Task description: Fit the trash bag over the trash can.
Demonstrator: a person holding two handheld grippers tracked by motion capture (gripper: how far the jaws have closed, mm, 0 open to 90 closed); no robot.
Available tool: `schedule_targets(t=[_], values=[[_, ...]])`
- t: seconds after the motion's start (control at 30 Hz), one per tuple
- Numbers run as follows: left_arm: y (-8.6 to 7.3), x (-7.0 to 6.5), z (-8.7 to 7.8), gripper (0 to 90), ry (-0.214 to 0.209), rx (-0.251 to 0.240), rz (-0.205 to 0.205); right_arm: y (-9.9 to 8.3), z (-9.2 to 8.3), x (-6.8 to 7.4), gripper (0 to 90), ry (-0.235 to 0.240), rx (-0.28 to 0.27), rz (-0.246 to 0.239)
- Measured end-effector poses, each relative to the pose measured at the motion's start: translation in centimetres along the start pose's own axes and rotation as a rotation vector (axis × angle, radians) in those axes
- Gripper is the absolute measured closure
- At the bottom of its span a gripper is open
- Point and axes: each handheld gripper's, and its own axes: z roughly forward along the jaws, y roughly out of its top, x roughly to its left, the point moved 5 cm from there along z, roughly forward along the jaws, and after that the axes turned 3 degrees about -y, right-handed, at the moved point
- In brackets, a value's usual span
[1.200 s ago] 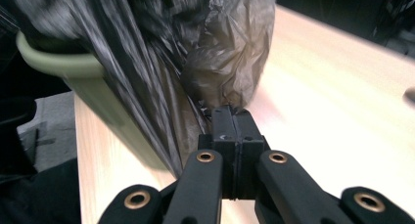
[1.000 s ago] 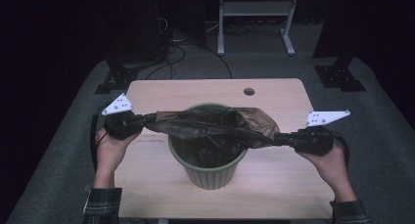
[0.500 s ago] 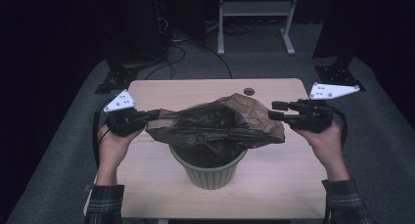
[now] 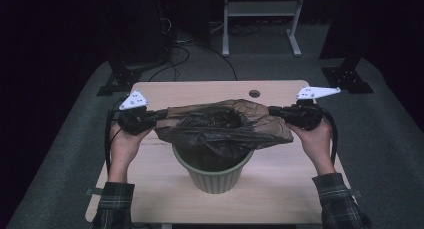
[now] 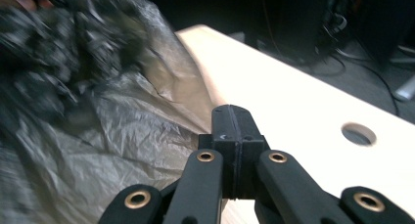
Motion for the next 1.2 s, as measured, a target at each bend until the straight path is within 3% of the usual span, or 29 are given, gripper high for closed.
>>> schedule_targets(t=[0.1, 0.37, 0.57, 0.77, 1.03, 1.1, 1.2], values=[[-0.5, 0.1, 1.2, 89.9, -0.006, 0.03, -0.006, -1.1, 1.0, -0.5, 90.0, -0.028, 0.039, 0.003], [-2.7, 0.0, 2.0, 89.9, 0.001, 0.108, -0.008, -4.7, 2.2, -0.1, 90.0, -0.02, 0.115, 0.013], [-3.7, 0.3, 1.9, 89.9, 0.0, 0.112, -0.031, -6.9, 2.6, 0.2, 90.0, 0.003, 0.141, 0.032], [-3.7, 0.3, 1.8, 89.9, -0.001, 0.107, -0.033, -6.5, 1.1, -0.3, 76.5, -0.031, 0.099, 0.03], [-3.5, 0.2, 1.6, 89.8, -0.001, 0.106, -0.025, -3.8, -3.8, -1.6, 66.8, -0.07, -0.037, 0.055], [-3.5, 0.2, 1.5, 89.9, 0.001, 0.105, -0.025, -2.7, -5.1, -1.4, 66.3, -0.038, -0.08, 0.063], [-3.4, 0.2, 1.5, 89.8, 0.001, 0.103, -0.023, -1.3, -5.8, -0.2, 61.1, 0.058, -0.119, 0.054]])
